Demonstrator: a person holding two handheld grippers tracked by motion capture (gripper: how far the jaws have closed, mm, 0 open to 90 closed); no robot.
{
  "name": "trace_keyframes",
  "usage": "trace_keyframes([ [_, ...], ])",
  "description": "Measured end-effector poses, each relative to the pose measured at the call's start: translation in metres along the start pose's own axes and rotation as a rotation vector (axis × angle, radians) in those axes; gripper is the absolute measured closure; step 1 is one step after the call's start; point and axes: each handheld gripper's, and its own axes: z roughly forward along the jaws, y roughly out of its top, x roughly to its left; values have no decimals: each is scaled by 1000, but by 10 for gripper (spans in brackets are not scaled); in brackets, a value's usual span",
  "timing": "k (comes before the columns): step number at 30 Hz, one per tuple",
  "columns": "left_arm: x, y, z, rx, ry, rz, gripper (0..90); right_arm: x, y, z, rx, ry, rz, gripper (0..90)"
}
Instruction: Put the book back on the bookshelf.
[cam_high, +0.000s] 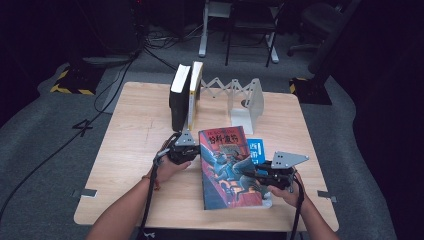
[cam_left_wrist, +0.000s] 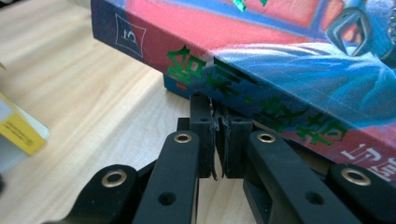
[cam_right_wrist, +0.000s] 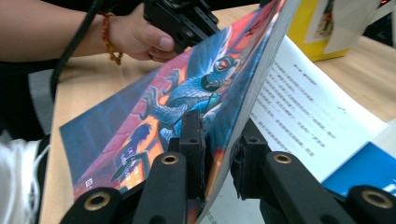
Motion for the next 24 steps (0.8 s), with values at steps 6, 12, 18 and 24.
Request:
trace_keyframes([
  [6,5,14,-8,-57,-19,-4,896,-7,7,-1,7,1,-3,699],
  [12,4,21,-13,-63,-3,30,898,-15,14,7,32,25,19,638],
  [18,4,33,-20,-80,6,47,898,-15,17,6,13,-13,-1,713],
  [24,3,51,-27,-112,8,63,898,-16,22,-6,-61,-94,-44,805],
])
